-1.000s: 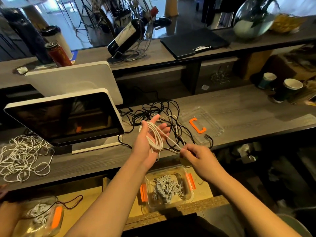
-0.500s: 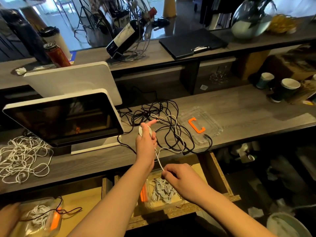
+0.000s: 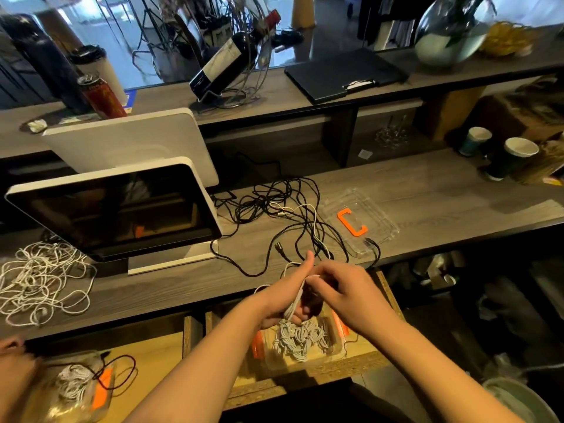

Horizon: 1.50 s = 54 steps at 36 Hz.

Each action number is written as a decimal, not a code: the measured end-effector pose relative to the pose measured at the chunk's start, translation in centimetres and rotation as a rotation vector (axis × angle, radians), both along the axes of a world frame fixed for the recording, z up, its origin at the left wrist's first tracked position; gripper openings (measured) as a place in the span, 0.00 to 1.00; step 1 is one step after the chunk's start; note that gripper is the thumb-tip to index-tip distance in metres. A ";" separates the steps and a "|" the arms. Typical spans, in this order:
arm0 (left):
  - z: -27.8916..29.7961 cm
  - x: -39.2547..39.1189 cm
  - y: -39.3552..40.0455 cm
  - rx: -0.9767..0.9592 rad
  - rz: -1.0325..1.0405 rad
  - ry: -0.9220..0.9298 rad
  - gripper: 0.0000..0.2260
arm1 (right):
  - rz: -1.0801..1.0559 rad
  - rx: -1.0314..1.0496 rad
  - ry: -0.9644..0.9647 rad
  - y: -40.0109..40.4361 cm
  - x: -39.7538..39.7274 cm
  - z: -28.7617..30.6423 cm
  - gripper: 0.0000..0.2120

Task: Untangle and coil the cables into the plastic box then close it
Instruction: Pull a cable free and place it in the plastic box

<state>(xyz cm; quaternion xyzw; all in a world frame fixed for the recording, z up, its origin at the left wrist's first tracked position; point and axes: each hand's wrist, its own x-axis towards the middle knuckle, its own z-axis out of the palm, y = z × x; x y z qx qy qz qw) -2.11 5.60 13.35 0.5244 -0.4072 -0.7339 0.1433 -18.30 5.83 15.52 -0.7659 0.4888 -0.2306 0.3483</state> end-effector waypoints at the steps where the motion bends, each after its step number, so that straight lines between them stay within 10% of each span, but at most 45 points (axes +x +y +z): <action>1: -0.1 0.1 0.0 0.032 -0.029 0.026 0.36 | -0.022 -0.009 -0.016 -0.3 -0.3 0.0 0.05; 15: 0.9 0.8 -0.5 -0.087 -0.550 -0.097 0.14 | 0.035 0.203 -0.082 -2.2 -2.1 -0.9 0.03; 45: 1.1 -0.8 -1.5 -0.175 0.652 0.368 0.23 | -0.259 0.394 -0.565 -2.2 1.1 -2.7 0.05; 54: 1.6 0.5 -2.8 -0.205 0.891 0.631 0.22 | -0.140 0.439 -0.446 -0.8 2.7 -3.6 0.10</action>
